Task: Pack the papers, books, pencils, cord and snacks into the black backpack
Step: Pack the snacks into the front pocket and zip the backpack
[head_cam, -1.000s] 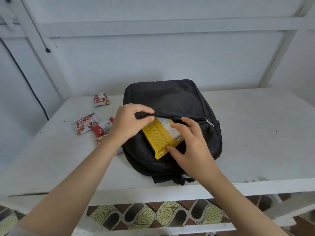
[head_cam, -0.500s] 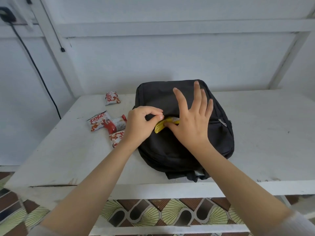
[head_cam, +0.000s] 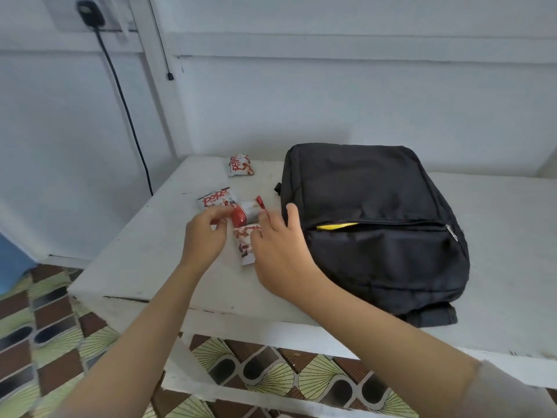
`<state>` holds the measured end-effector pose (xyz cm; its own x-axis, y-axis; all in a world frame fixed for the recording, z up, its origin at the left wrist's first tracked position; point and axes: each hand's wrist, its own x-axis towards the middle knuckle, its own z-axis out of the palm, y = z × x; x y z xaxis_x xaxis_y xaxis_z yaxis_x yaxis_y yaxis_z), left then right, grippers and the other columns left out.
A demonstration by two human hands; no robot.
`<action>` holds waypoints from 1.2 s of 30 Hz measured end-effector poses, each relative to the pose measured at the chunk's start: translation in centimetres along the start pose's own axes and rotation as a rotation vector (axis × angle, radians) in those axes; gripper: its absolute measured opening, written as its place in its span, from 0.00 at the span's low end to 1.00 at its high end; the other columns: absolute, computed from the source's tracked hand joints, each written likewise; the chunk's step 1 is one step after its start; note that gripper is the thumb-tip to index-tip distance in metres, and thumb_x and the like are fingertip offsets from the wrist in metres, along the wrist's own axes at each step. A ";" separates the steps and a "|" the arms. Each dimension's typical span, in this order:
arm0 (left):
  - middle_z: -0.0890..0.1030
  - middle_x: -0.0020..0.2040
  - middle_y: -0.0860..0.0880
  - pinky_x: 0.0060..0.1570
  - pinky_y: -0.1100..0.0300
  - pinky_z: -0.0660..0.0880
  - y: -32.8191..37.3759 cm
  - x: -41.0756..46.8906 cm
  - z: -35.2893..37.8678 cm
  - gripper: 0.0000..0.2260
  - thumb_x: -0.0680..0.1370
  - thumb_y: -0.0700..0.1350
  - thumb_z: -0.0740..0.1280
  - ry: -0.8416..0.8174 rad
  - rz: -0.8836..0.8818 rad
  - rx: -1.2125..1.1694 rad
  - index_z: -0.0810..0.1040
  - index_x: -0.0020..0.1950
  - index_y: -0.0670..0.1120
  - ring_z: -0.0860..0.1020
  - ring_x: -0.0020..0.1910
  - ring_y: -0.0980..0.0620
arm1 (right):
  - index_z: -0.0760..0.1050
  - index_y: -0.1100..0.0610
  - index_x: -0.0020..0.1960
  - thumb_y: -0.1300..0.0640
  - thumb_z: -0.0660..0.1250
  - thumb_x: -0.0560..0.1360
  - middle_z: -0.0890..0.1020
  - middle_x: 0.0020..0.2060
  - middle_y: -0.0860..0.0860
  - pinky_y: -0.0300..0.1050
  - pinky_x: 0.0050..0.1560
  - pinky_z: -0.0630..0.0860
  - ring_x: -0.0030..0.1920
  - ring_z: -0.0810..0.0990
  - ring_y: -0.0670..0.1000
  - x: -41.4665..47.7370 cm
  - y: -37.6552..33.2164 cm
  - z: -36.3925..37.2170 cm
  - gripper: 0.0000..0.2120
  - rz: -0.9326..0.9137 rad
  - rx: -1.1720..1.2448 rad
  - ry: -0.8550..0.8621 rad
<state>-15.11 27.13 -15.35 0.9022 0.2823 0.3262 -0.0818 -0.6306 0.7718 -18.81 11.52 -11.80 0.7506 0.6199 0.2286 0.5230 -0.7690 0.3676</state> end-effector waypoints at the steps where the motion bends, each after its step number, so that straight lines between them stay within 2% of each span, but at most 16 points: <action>1: 0.82 0.55 0.48 0.56 0.68 0.69 -0.5 0.2 -0.4 0.13 0.76 0.33 0.61 0.029 -0.030 -0.025 0.81 0.56 0.43 0.77 0.56 0.53 | 0.73 0.58 0.60 0.52 0.57 0.76 0.75 0.58 0.58 0.67 0.68 0.45 0.62 0.68 0.61 0.9 -0.8 0.5 0.17 0.001 -0.118 -0.091; 3: 0.82 0.54 0.49 0.52 0.75 0.68 -1.0 0.4 -1.1 0.13 0.76 0.33 0.61 0.052 -0.046 -0.050 0.81 0.55 0.42 0.78 0.54 0.55 | 0.70 0.61 0.65 0.50 0.53 0.77 0.75 0.60 0.60 0.74 0.63 0.33 0.65 0.65 0.67 2.3 -1.9 1.2 0.22 0.006 -0.271 -0.212; 5: 0.81 0.54 0.50 0.49 0.76 0.67 -1.4 0.6 -1.3 0.12 0.76 0.33 0.62 0.036 -0.052 -0.055 0.81 0.55 0.43 0.77 0.52 0.56 | 0.68 0.61 0.68 0.51 0.53 0.79 0.74 0.63 0.60 0.74 0.58 0.26 0.67 0.64 0.68 3.0 -2.6 2.2 0.22 -0.036 -0.287 -0.225; 8: 0.80 0.57 0.49 0.53 0.67 0.68 -1.8 1.1 -0.9 0.12 0.76 0.35 0.64 -0.018 -0.074 -0.038 0.79 0.58 0.44 0.77 0.54 0.52 | 0.75 0.58 0.55 0.54 0.58 0.78 0.79 0.49 0.52 0.68 0.58 0.24 0.57 0.75 0.60 2.3 -2.9 2.6 0.12 -0.066 -0.059 -0.152; 9: 0.80 0.58 0.49 0.54 0.65 0.68 -1.9 1.3 -0.7 0.13 0.76 0.36 0.65 -0.042 -0.077 -0.012 0.79 0.59 0.45 0.76 0.56 0.51 | 0.74 0.58 0.56 0.53 0.59 0.78 0.79 0.47 0.52 0.66 0.59 0.24 0.55 0.76 0.58 1.8 -2.9 2.5 0.12 -0.081 0.004 -0.132; 12: 0.77 0.62 0.48 0.59 0.61 0.67 -2.0 2.4 0.4 0.17 0.74 0.38 0.67 -0.138 0.009 0.113 0.77 0.63 0.46 0.74 0.61 0.49 | 0.69 0.61 0.66 0.46 0.59 0.78 0.78 0.55 0.55 0.65 0.68 0.30 0.60 0.73 0.57 -0.6 -3.3 2.8 0.23 -0.123 0.131 -0.135; 14: 0.74 0.66 0.46 0.65 0.52 0.67 -2.0 3.6 1.3 0.20 0.74 0.43 0.69 -0.206 0.073 0.236 0.74 0.66 0.48 0.70 0.65 0.46 | 0.69 0.59 0.65 0.41 0.60 0.76 0.77 0.58 0.55 0.63 0.73 0.44 0.62 0.71 0.58 -2.4 -3.4 2.6 0.26 -0.107 0.290 -0.147; 17: 0.69 0.70 0.46 0.66 0.48 0.64 -1.5 4.7 2.8 0.25 0.73 0.53 0.70 -0.301 0.080 0.465 0.70 0.69 0.51 0.66 0.69 0.44 | 0.71 0.57 0.60 0.40 0.64 0.73 0.77 0.56 0.54 0.58 0.69 0.60 0.58 0.73 0.57 -4.3 -3.6 2.8 0.25 -0.083 0.454 -0.122; 19: 0.75 0.65 0.46 0.59 0.53 0.69 -1.4 4.9 3.6 0.25 0.71 0.55 0.72 -0.269 0.115 0.518 0.72 0.66 0.50 0.72 0.62 0.45 | 0.74 0.57 0.50 0.46 0.68 0.71 0.80 0.47 0.53 0.55 0.61 0.72 0.49 0.77 0.54 -5.1 -3.8 3.5 0.16 -0.070 0.477 -0.055; 21: 0.79 0.57 0.46 0.49 0.56 0.72 -1.4 4.7 3.9 0.21 0.71 0.52 0.73 -0.181 0.140 0.475 0.73 0.62 0.49 0.77 0.54 0.46 | 0.73 0.55 0.40 0.56 0.71 0.65 0.78 0.34 0.49 0.47 0.41 0.78 0.35 0.76 0.51 -5.6 -3.8 3.6 0.09 -0.030 0.545 -0.005; 24: 0.80 0.55 0.47 0.44 0.58 0.73 -1.4 4.1 3.9 0.17 0.72 0.50 0.72 -0.091 0.076 0.310 0.74 0.58 0.48 0.77 0.52 0.46 | 0.67 0.54 0.36 0.62 0.71 0.58 0.72 0.27 0.48 0.41 0.25 0.69 0.26 0.69 0.49 -6.2 -3.4 3.1 0.14 0.003 0.603 0.070; 27: 0.77 0.57 0.50 0.46 0.57 0.75 -0.7 3.1 3.3 0.15 0.72 0.48 0.72 -0.046 -0.013 0.047 0.73 0.55 0.51 0.76 0.55 0.47 | 0.69 0.57 0.42 0.60 0.66 0.70 0.74 0.31 0.51 0.47 0.28 0.70 0.30 0.71 0.52 -7.4 -1.6 0.8 0.05 0.062 0.810 0.052; 29: 0.76 0.55 0.52 0.39 0.65 0.74 0.4 2.5 2.7 0.14 0.73 0.46 0.72 -0.016 -0.054 -0.129 0.72 0.54 0.53 0.76 0.52 0.51 | 0.71 0.55 0.49 0.55 0.64 0.75 0.79 0.39 0.49 0.47 0.35 0.73 0.37 0.75 0.49 -8.2 0.0 -1.0 0.05 0.093 1.034 0.046; 31: 0.77 0.53 0.51 0.36 0.73 0.71 2.1 2.0 2.1 0.14 0.72 0.45 0.72 0.003 -0.033 -0.251 0.72 0.54 0.53 0.77 0.48 0.54 | 0.73 0.55 0.48 0.56 0.66 0.75 0.82 0.44 0.45 0.42 0.37 0.74 0.38 0.77 0.45 -9.0 2.0 -2.7 0.04 0.141 1.241 0.162; 34: 0.79 0.49 0.53 0.44 0.66 0.74 5.0 0.8 1.5 0.14 0.71 0.45 0.74 -0.030 0.056 -0.316 0.74 0.53 0.53 0.78 0.47 0.55 | 0.75 0.54 0.46 0.58 0.68 0.73 0.83 0.44 0.47 0.51 0.40 0.78 0.40 0.81 0.53 -10.1 5.6 -3.9 0.03 0.308 1.402 0.367; 36: 0.79 0.49 0.58 0.46 0.67 0.72 6.9 -0.3 1.4 0.14 0.70 0.45 0.74 -0.119 0.102 -0.328 0.74 0.52 0.55 0.77 0.48 0.59 | 0.76 0.54 0.45 0.58 0.70 0.73 0.83 0.41 0.48 0.43 0.38 0.77 0.40 0.81 0.50 -10.9 8.2 -4.5 0.04 0.424 1.414 0.495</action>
<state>-15.31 21.66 -10.87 0.9238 0.1318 0.3595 -0.2879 -0.3802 0.8790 -24.50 -0.86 -7.22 0.8822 0.0961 0.4609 0.4701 -0.2349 -0.8508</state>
